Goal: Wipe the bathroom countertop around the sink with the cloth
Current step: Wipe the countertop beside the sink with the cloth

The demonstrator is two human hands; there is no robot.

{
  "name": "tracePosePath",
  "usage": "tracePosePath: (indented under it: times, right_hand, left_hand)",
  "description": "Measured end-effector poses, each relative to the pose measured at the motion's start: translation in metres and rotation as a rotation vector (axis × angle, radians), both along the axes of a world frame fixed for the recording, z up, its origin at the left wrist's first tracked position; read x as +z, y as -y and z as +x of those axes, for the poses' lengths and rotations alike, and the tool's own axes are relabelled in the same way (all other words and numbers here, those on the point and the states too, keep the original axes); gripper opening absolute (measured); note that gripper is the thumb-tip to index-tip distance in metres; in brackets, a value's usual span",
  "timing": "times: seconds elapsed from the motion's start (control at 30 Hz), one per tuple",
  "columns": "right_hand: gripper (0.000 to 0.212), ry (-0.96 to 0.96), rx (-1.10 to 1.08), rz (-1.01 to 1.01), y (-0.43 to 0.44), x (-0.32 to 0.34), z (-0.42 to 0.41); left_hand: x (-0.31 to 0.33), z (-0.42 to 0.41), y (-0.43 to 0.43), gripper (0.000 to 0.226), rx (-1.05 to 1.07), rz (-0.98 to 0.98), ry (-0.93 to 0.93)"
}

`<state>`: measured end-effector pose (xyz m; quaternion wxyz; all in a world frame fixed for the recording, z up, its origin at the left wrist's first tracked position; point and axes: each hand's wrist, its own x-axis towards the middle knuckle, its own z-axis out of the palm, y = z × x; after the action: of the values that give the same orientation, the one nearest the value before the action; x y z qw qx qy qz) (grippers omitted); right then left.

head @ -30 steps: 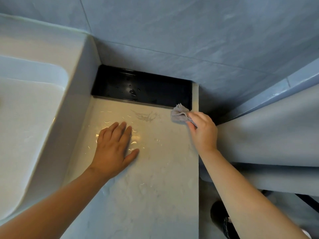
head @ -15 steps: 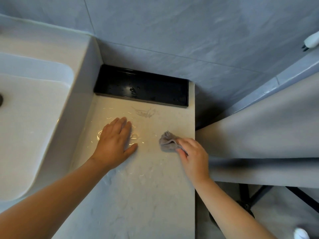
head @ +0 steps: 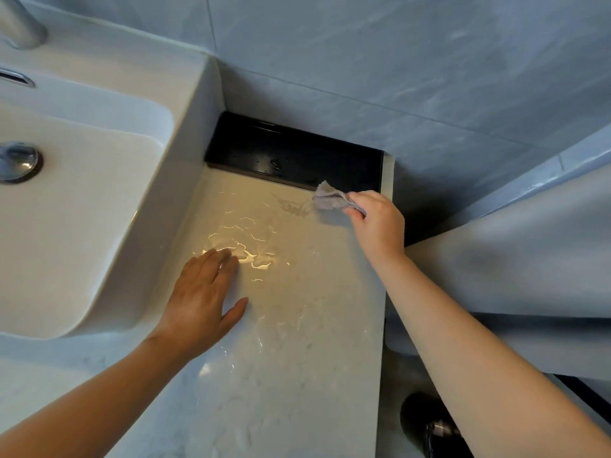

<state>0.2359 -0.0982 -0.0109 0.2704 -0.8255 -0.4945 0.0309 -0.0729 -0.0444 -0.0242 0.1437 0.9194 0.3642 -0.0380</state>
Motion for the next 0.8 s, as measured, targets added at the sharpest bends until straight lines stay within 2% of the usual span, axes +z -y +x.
tracePosePath:
  times: [0.17, 0.3, 0.57, 0.7, 0.8]
  right_hand:
    - [0.026, 0.025, 0.006, -0.004, -0.007, -0.02, -0.007]
    - [0.028, -0.037, -0.03, 0.024, -0.002, -0.028, -0.018]
    - [0.024, -0.079, 0.01, 0.031, 0.043, -0.031, -0.072]
    - [0.022, -0.202, 0.094, -0.015, 0.062, -0.024, -0.09]
    - [0.021, -0.304, 0.06, 0.017, 0.058, -0.004, -0.081]
  left_hand:
    - [-0.006, -0.005, -0.003, 0.073, -0.006, 0.048, -0.035]
    - [-0.012, -0.007, -0.002, 0.074, 0.002, 0.042, -0.016]
    - [-0.019, -0.011, 0.0, 0.073, 0.0, 0.029, 0.006]
    - [-0.018, -0.01, 0.0, 0.072, 0.007, 0.03, 0.033]
    - [-0.018, -0.011, -0.001, 0.071, 0.001, 0.022, 0.037]
